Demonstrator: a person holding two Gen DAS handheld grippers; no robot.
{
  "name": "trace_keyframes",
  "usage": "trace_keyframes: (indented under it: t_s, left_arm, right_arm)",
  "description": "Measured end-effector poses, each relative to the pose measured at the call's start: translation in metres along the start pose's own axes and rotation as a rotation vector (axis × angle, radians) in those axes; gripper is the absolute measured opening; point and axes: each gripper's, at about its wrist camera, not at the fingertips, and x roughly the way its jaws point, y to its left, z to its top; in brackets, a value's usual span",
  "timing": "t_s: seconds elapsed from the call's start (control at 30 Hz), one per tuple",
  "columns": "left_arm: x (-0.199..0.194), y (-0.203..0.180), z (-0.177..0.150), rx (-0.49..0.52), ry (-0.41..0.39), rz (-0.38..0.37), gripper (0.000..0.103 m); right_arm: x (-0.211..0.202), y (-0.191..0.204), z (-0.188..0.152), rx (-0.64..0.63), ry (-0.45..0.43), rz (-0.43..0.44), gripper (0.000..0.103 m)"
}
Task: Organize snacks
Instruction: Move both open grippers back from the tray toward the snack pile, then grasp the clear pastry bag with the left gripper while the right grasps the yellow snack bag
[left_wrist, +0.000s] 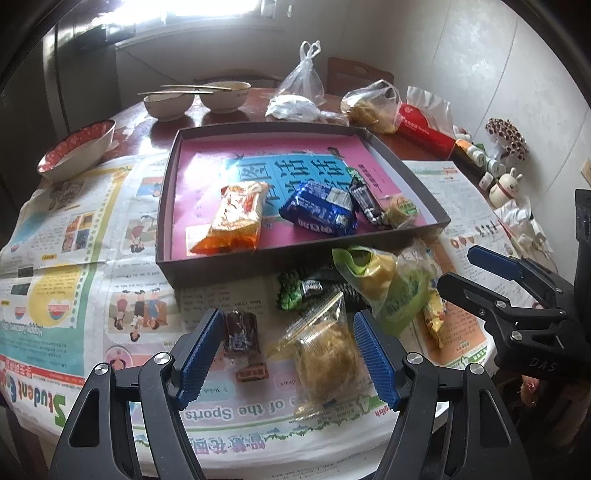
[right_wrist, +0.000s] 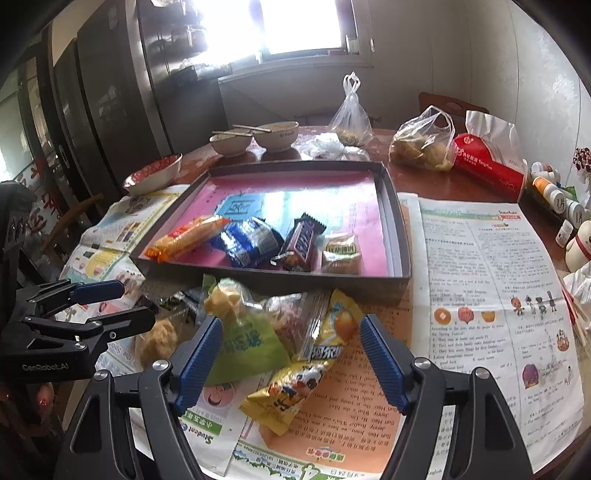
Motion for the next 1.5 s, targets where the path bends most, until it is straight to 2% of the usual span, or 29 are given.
trace_keyframes:
  t_s: [0.47, 0.9, 1.23, 1.5]
  left_arm:
    - [0.005, -0.005, -0.014, 0.024, 0.042, -0.018, 0.074]
    - [0.012, -0.018, -0.021, 0.053, 0.069, -0.040, 0.074]
    - [0.021, -0.022, -0.020, 0.050, 0.086, -0.050, 0.074]
    - [0.028, -0.023, -0.020, 0.044, 0.098, -0.056, 0.074]
  right_arm:
    - [0.011, 0.000, -0.012, 0.000, 0.050, -0.001, 0.076]
    - [0.024, -0.006, -0.021, -0.027, 0.085, -0.077, 0.076]
    - [0.030, -0.017, -0.029, -0.055, 0.100, -0.156, 0.059]
    - [0.032, -0.024, -0.028, -0.032, 0.084, -0.164, 0.047]
